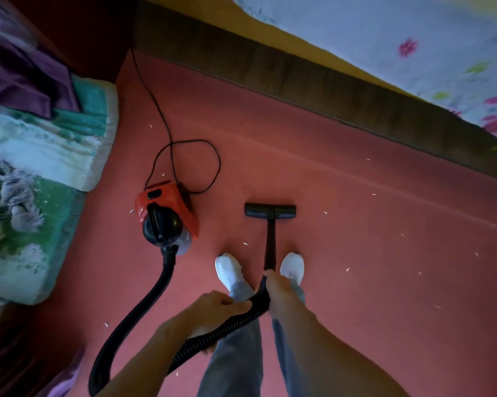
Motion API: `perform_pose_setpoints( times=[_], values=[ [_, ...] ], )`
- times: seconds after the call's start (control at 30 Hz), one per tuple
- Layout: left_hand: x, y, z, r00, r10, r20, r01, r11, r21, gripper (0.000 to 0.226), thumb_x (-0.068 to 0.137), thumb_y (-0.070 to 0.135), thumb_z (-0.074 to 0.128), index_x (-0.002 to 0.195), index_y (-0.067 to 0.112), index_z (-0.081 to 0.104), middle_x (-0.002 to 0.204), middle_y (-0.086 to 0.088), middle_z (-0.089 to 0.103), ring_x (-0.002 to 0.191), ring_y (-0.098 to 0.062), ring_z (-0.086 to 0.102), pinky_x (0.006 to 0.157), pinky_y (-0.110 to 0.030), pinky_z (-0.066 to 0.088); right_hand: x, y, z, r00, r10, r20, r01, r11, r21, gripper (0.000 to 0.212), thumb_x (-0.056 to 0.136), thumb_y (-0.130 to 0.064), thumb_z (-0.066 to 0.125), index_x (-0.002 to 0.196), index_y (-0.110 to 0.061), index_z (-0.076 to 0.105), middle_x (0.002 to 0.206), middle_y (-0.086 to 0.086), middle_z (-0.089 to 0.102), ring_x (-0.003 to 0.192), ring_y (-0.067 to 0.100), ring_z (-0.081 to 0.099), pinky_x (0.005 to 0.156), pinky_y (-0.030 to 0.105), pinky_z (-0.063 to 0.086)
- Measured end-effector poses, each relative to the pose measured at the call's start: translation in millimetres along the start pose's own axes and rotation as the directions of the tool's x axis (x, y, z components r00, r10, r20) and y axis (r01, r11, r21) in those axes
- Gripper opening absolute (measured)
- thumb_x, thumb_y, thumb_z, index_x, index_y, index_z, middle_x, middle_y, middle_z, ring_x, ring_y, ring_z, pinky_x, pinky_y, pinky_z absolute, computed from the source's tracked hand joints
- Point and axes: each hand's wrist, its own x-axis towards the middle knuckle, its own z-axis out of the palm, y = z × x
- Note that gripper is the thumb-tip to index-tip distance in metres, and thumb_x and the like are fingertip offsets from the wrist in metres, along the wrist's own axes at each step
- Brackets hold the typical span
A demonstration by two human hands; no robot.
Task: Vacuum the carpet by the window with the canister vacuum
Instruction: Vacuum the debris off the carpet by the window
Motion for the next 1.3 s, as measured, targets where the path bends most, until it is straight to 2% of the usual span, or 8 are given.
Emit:
perform_pose_setpoints(
  times=[0.13,0.2,0.37,0.67,0.83,1.1,1.2,1.3],
  values=[
    [-11,-8,2,1.0,-0.01,0.028,0.009,0.999,0.04,0.06,0.081,0.066,0.063,0.09,0.007,0.069,0.067,-0.012,0.064,0.043,-0.023,0.06,0.049,-0.032,0.054,-9,14,-4,0.999,0.034,0.02,-0.036,0.994,0.103,0.026,0.088,-0.029,0.058,0.084,-0.004,0.059,0.058,0.007,0.062,0.062,0.023,0.057,0.069,0.03,0.048],
    [-12,-6,7,1.0,0.03,-0.005,-0.03,0.999,0.039,0.063,0.081,0.068,0.061,0.082,0.006,0.067,0.064,-0.012,0.063,0.042,-0.023,0.058,0.049,-0.033,0.054,-3,8,-6,1.0,0.023,0.0,-0.023,0.993,0.116,0.027,0.08,-0.034,0.059,0.079,-0.007,0.06,0.063,0.009,0.06,0.06,0.026,0.057,0.066,0.033,0.049],
    [-2,8,26,0.988,0.127,-0.084,-0.121,0.99,0.075,0.062,0.088,0.067,0.055,0.076,0.007,0.063,0.066,-0.014,0.065,0.044,-0.024,0.061,0.046,-0.027,0.051,-7,-14,-28,1.0,-0.029,-0.01,0.03,0.979,0.203,0.027,0.096,-0.017,0.054,0.071,-0.008,0.054,0.062,0.006,0.048,0.052,0.019,0.044,0.05,0.027,0.039],
    [8,-16,76,0.989,0.131,-0.075,-0.118,0.98,0.157,0.055,0.092,0.06,0.055,0.083,0.007,0.065,0.063,-0.009,0.065,0.047,-0.024,0.06,0.045,-0.027,0.051,28,34,-53,1.0,0.01,0.025,-0.014,0.985,0.175,0.024,0.097,-0.02,0.045,0.079,-0.008,0.055,0.07,0.009,0.051,0.057,0.023,0.049,0.054,0.029,0.043],
    [-14,-40,97,0.997,0.074,0.008,-0.073,0.94,0.335,0.056,0.083,0.066,0.061,0.087,0.01,0.065,0.069,-0.013,0.064,0.051,-0.027,0.063,0.061,-0.043,0.06,15,108,-71,0.998,0.062,0.027,-0.067,0.955,0.289,0.023,0.096,-0.022,0.048,0.08,-0.008,0.058,0.071,0.008,0.057,0.059,0.022,0.052,0.051,0.028,0.04],
    [-80,-18,140,0.978,0.207,0.016,-0.182,0.82,0.542,0.068,0.084,0.068,0.059,0.081,0.001,0.069,0.055,-0.004,0.06,0.046,-0.018,0.057,0.05,-0.026,0.049,-44,139,-117,1.0,0.001,0.02,-0.01,0.893,0.449,0.024,0.093,-0.031,0.051,0.088,-0.008,0.057,0.072,0.01,0.054,0.061,0.025,0.052,0.055,0.033,0.041],
    [-94,4,153,0.963,0.267,0.044,-0.242,0.778,0.579,0.058,0.086,0.066,0.058,0.061,0.013,0.058,0.049,0.0,0.054,0.041,-0.016,0.051,0.047,-0.023,0.044,-63,131,-142,0.998,-0.056,0.015,0.039,0.84,0.541,0.028,0.092,-0.032,0.056,0.089,-0.005,0.06,0.073,0.011,0.057,0.062,0.027,0.054,0.056,0.033,0.044],
    [-91,24,158,0.953,0.298,0.046,-0.265,0.756,0.598,0.058,0.085,0.068,0.057,0.059,0.016,0.054,0.053,-0.003,0.052,0.042,-0.016,0.049,0.051,-0.027,0.043,-69,113,-162,0.996,-0.093,0.009,0.07,0.799,0.598,0.027,0.094,-0.03,0.056,0.082,-0.005,0.058,0.068,0.01,0.054,0.057,0.024,0.051,0.052,0.031,0.044]
  ],
)
